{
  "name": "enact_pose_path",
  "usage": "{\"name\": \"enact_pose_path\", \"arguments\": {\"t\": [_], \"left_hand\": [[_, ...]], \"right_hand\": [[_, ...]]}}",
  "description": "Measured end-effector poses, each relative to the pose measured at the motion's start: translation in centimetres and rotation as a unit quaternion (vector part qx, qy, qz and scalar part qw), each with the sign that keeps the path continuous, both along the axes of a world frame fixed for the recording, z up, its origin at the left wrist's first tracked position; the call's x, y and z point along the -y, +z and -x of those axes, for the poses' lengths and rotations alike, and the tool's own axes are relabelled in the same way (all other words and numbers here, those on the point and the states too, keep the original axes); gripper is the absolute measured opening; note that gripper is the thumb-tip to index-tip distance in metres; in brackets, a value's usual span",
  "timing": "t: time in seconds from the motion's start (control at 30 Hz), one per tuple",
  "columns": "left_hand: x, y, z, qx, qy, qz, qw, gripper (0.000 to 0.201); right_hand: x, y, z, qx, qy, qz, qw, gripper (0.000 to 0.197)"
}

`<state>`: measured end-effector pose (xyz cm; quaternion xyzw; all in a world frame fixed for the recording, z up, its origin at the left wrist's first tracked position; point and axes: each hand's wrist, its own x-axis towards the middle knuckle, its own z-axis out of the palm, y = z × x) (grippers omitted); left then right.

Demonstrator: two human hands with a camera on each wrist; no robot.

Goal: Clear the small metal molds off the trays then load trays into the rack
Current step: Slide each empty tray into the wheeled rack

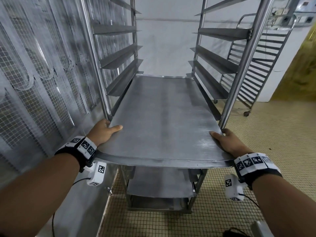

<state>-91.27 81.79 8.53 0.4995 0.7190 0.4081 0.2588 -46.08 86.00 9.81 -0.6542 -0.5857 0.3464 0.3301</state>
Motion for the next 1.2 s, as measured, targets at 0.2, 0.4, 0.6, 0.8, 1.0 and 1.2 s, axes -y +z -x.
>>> {"name": "enact_pose_path", "arguments": {"t": [0.2,0.4,0.6,0.8,1.0,1.2], "left_hand": [[1.7,4.5,1.2,-0.328,-0.109,0.07,0.936,0.081],[5.7,6.7,-7.5,-0.401,-0.337,0.104,0.845,0.116],[6.1,4.4,-11.1,-0.419,-0.391,0.136,0.808,0.083],[3.6,2.4,-10.2,-0.4,-0.345,0.034,0.848,0.053],[0.7,-1.8,-11.4,-0.454,-0.127,-0.055,0.88,0.042],[-2.6,-2.9,-11.0,-0.451,-0.104,-0.082,0.883,0.042]], "right_hand": [[0.6,2.9,-1.4,0.234,0.01,-0.067,0.97,0.069],[6.4,5.1,5.2,0.306,0.329,-0.104,0.887,0.098],[7.6,1.7,7.4,0.348,0.423,-0.164,0.821,0.076],[4.8,-0.3,8.8,0.318,0.329,-0.212,0.864,0.048],[1.8,-2.8,12.2,0.385,0.14,-0.232,0.882,0.043],[-1.1,-3.7,13.3,0.373,0.102,-0.249,0.888,0.043]]}}
